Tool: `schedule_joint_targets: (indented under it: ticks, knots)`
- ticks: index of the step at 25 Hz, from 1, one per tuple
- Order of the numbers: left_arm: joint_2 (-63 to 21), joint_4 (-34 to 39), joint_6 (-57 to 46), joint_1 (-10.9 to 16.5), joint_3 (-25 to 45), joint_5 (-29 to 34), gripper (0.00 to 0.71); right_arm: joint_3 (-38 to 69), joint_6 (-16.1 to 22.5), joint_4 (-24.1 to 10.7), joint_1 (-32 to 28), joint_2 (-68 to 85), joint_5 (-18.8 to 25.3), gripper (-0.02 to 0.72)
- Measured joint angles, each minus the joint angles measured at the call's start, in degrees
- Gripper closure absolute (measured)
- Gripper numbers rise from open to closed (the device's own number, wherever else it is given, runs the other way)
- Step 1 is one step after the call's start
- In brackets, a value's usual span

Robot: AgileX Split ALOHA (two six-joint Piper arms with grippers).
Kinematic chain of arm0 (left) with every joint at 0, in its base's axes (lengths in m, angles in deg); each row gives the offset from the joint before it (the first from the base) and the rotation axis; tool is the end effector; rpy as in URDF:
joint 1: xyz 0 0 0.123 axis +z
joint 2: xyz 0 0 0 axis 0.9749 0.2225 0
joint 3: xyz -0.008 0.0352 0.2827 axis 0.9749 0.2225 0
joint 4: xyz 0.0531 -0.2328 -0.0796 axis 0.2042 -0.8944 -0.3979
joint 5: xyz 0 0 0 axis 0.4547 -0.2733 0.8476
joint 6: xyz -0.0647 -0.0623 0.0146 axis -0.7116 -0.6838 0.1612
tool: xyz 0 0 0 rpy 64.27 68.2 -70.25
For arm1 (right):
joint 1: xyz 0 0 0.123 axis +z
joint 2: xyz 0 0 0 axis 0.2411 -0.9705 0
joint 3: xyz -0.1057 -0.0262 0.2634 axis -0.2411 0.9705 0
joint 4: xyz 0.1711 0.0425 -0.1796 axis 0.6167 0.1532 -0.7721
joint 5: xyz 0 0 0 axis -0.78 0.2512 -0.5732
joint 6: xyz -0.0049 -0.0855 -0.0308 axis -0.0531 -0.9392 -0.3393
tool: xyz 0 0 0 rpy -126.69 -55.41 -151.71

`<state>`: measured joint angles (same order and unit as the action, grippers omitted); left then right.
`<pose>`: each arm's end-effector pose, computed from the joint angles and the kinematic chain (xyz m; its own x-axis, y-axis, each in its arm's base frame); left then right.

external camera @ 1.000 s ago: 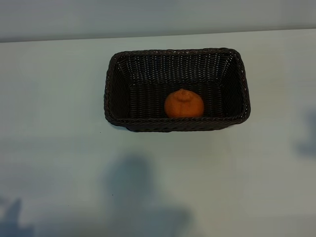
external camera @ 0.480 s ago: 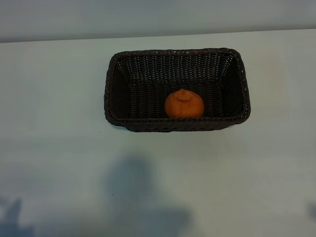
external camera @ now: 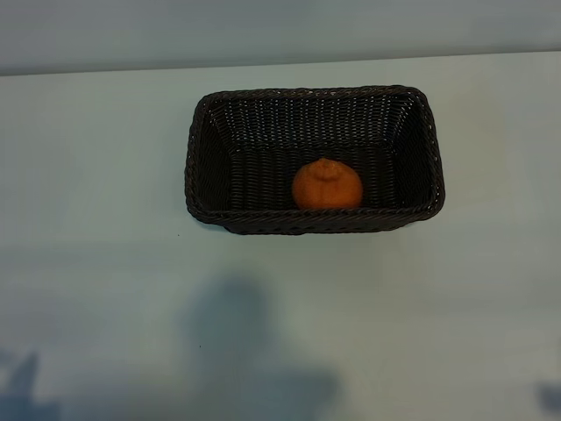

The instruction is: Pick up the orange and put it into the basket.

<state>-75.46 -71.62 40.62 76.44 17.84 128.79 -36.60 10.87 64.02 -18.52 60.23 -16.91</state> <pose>-0.0078 -0.0057 0.2749 -0.4743 -0.0057 -0.8803 0.0628 0.9972 -0.0403 -0.0409 0.0027 0.3216 -0.3686 0.0666 -0.9272 0.0994 0.9945 0.0320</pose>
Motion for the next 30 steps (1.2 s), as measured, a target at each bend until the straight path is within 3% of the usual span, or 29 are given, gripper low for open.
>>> schedule_joint_targets:
  ticks: [12, 24, 30]
  knots:
    - [0.0, 0.0, 0.16, 0.0, 0.0, 0.0, 0.118, 6.05, -0.23, 1.51, 0.0, 0.0, -2.83, 0.172]
    - [0.0, 0.0, 0.16, 0.0, 0.0, 0.0, 0.118, 10.71, -0.25, -1.2, 0.0, -0.05, -1.94, 0.172]
    - [0.0, 0.0, 0.16, 0.0, 0.0, 0.0, 0.118, 12.68, -0.25, -0.83, 0.0, 0.0, -5.86, 0.172]
